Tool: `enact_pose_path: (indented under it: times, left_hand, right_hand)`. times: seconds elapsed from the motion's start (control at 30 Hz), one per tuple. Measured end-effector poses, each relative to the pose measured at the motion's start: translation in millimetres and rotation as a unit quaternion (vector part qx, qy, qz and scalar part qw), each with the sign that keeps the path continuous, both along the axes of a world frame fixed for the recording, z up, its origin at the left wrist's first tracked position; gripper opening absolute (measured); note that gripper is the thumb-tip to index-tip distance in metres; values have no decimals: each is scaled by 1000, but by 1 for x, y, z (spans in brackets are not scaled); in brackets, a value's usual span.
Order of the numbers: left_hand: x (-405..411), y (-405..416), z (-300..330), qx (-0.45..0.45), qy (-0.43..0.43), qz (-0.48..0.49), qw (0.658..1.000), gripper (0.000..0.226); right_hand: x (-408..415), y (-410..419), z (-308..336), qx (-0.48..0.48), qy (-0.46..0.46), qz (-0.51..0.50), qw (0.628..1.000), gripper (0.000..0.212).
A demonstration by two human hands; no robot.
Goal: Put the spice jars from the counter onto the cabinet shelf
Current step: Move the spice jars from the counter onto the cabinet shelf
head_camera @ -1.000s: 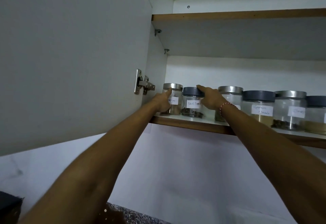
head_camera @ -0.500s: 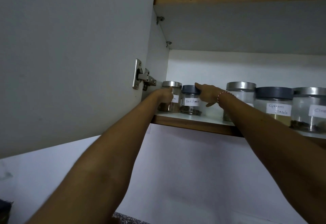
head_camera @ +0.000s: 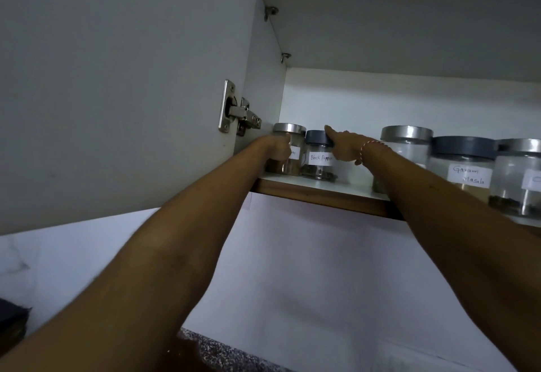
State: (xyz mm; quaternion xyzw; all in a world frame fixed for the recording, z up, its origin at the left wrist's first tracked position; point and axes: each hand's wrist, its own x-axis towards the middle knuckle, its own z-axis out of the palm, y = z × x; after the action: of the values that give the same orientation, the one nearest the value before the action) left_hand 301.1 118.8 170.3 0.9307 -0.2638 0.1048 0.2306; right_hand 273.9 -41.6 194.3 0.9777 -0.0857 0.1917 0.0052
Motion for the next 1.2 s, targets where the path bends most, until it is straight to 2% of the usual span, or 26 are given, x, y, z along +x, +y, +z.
enact_pose_path:
  times: [0.07,0.13,0.2,0.23,0.27,0.37,0.53,0.63,0.7,0.87,0.97,1.07,1.2]
  left_hand:
    - [-2,0,-1,10,2,1,1000,53]
    - [-3,-1,-2,11,7,3,1000,50]
    - [-2,0,-3,9,5,13,1000,48]
    - [-1,0,-4,9,5,16,1000,48]
    - [0,-1,-4,8,7,14,1000,48]
    - [2,-2,-6,9,9,7,1000,49]
    - [4,-1,-6,2,0,2,1000,50]
    - [2,1,-8,6,-45,-3,999,38]
    - [-1,2,-7,-13,-66,-20,998,39]
    - [-22,-8,-13,-42,-133,-75,987,65]
    - [-44,-30,-17,-69,-154,-125,978,64]
    - [-65,-55,-18,-65,-168,-167,969,61]
    - [-86,-83,-20,-63,-155,-225,960,64]
  right_hand:
    - [0,-2,-4,-16,-7,-13,1000,74]
    - [-2,-2,-7,-69,-93,-9,993,69]
    - [-3,1,-5,-107,-204,42,972,47]
    - [-1,2,-3,-106,-216,67,968,37]
    - [1,3,-2,-103,-196,83,972,33]
    - [7,3,-4,-110,-102,80,985,40]
    - [3,3,-5,-108,-87,90,986,39]
    - [-14,3,-6,-67,-134,110,983,36]
    - [-33,-3,-4,-60,-185,108,975,37]
    - [-87,-17,-5,-132,-281,108,944,44]
    - [-112,-28,-5,-137,-319,114,931,40]
    - [-133,-52,-3,-110,-351,66,928,35]
    - [-161,-92,-10,-25,-372,-8,928,38]
